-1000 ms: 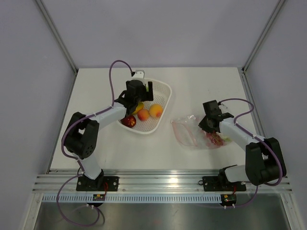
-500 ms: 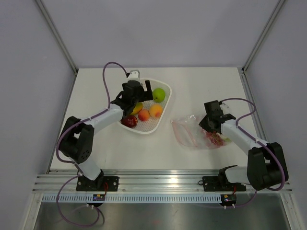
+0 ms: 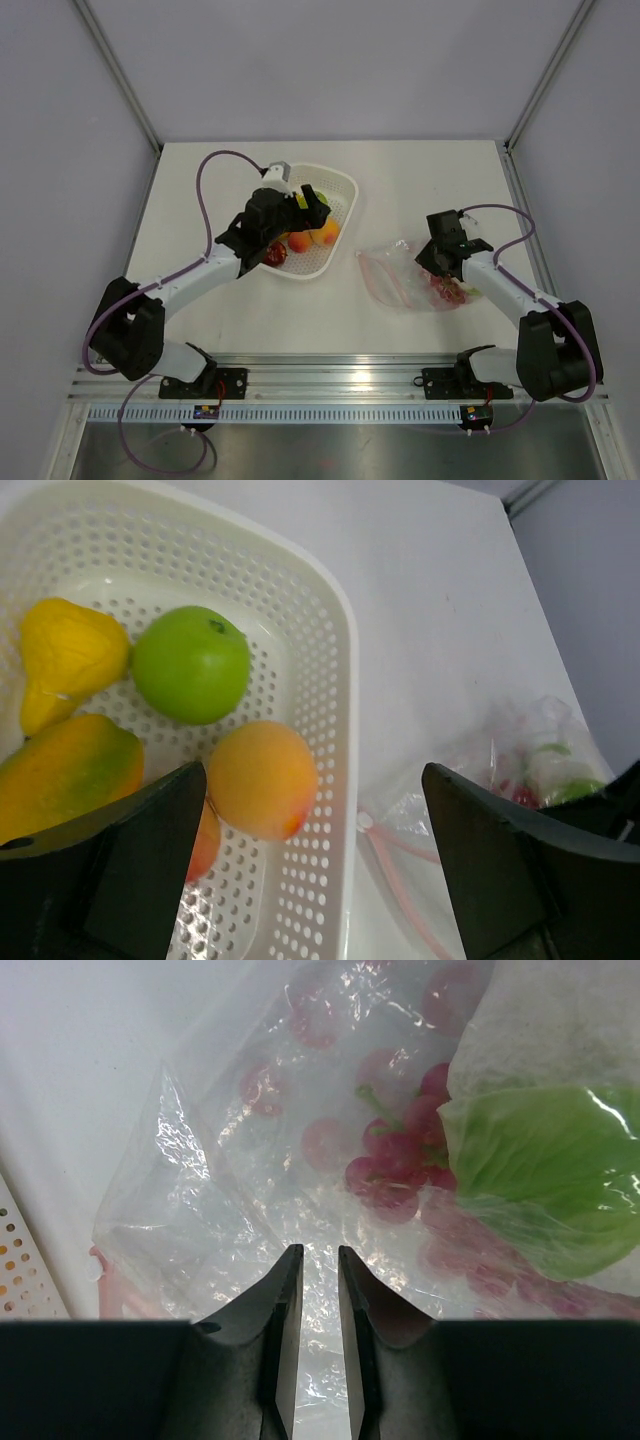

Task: Open the zip-top bag and remove the fake food
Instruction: Place the fake fruit in the bin, then adjust the zipper food storage bag at the center of the board.

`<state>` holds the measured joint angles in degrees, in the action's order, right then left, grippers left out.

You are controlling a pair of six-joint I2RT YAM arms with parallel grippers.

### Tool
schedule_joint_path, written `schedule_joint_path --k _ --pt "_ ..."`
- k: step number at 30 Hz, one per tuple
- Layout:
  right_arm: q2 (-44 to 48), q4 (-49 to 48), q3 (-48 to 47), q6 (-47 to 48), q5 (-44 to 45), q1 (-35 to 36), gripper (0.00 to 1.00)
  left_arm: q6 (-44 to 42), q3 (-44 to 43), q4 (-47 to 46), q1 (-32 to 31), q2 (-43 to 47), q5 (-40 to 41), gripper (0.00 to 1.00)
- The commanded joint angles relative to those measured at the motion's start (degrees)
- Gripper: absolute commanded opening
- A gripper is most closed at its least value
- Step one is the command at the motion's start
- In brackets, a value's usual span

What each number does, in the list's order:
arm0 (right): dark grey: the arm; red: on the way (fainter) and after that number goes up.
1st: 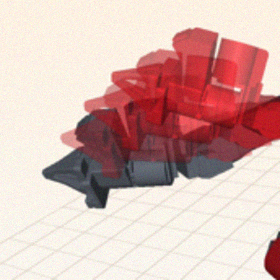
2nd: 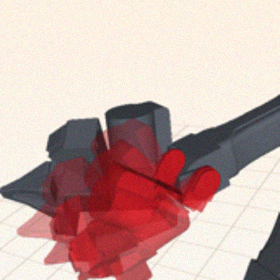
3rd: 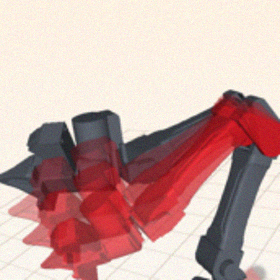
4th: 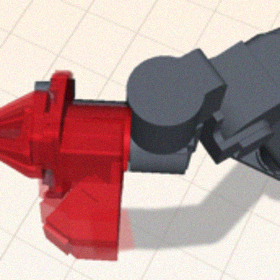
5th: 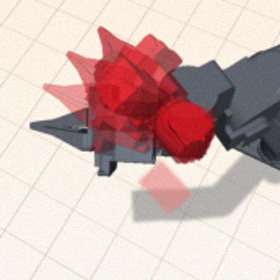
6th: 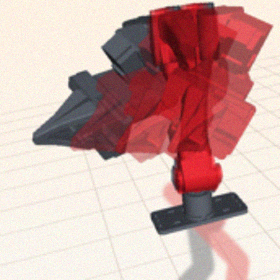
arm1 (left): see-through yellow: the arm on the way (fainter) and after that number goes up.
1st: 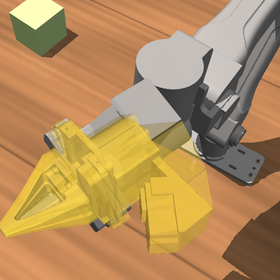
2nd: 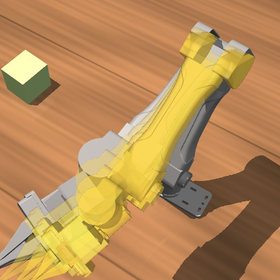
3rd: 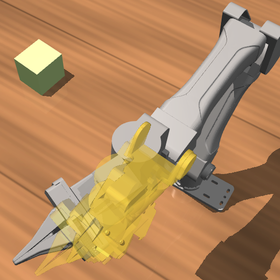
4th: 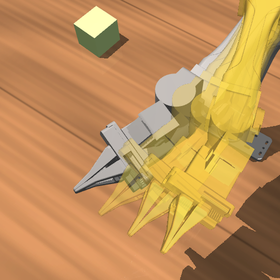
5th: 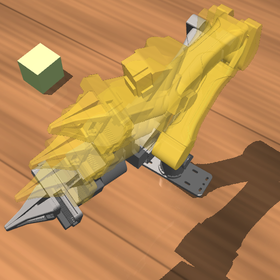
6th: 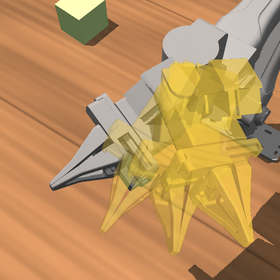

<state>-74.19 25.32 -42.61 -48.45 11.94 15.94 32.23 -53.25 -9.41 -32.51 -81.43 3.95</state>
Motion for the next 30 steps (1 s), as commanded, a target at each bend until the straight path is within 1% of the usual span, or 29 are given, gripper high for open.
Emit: schedule_joint_path --k 1,5,6,7,9,10,14,17,19,23,24,26,27,29,30 --pt "1.86 -0.71 -0.10 1.51 0.89 -0.56 0.28 0.12 3.24 -4.74 -4.82 2.15 -5.07 0.91" --pt "3.00 -0.62 -0.02 1.34 1.06 -0.56 0.30 -3.83 3.07 -4.39 -10.54 1.80 -7.19 0.91" --pt "3.26 -0.71 0.42 1.34 0.98 -0.48 0.31 -6.28 2.37 -2.39 -11.77 1.63 -7.63 0.91" --pt "3.61 -0.89 0.51 1.34 1.15 -0.56 0.31 -7.61 1.06 -0.63 -14.39 1.54 -6.42 0.91" --pt "4.76 -0.89 0.86 1.43 1.33 -0.56 0.33 -11.03 1.48 0.27 -16.78 1.97 -4.22 0.91" --pt "5.37 -1.24 1.04 1.51 1.33 -0.56 0.33 -11.22 3.05 -0.08 -18.27 2.06 -4.21 0.91" --pt "8.70 -2.03 2.44 1.60 1.24 -0.56 0.34 -8.94 4.65 -3.24 -18.55 0.75 -5.52 0.89" --pt "11.08 -2.21 3.23 1.43 2.11 -0.56 0.35 -7.89 2.73 -1.94 -19.08 -1.80 -5.88 0.82" --pt "12.57 -2.21 3.76 1.25 2.64 -0.56 0.36 -7.27 2.63 -1.75 -19.26 -3.03 -5.09 0.81" --pt "13.72 -2.21 4.29 0.63 3.52 -0.56 0.36 -5.95 3.77 -4.04 -19.96 -4.26 -4.56 0.69" --pt "13.81 -1.77 4.29 0.46 4.13 -0.56 0.36 -5.43 3.42 -3.95 -20.65 -4.53 -4.21 0.65" --pt "13.90 -1.50 4.11 0.02 4.75 -0.48 0.36 -4.72 3.42 -3.86 -21.89 -4.35 -0.80 0.61" --pt "13.99 -1.15 4.11 -0.16 5.54 -0.56 0.36 -4.02 3.77 -4.04 -23.37 -4.35 2.09 0.53" --pt "13.99 -0.80 4.11 -0.42 6.07 -0.56 0.37 -1.83 4.12 -4.82 -24.61 -4.61 4.91 0.46" --pt "13.90 -0.80 4.11 -0.51 6.42 -0.56 0.37 -0.86 4.73 -5.26 -25.57 -4.79 5.28 0.44"
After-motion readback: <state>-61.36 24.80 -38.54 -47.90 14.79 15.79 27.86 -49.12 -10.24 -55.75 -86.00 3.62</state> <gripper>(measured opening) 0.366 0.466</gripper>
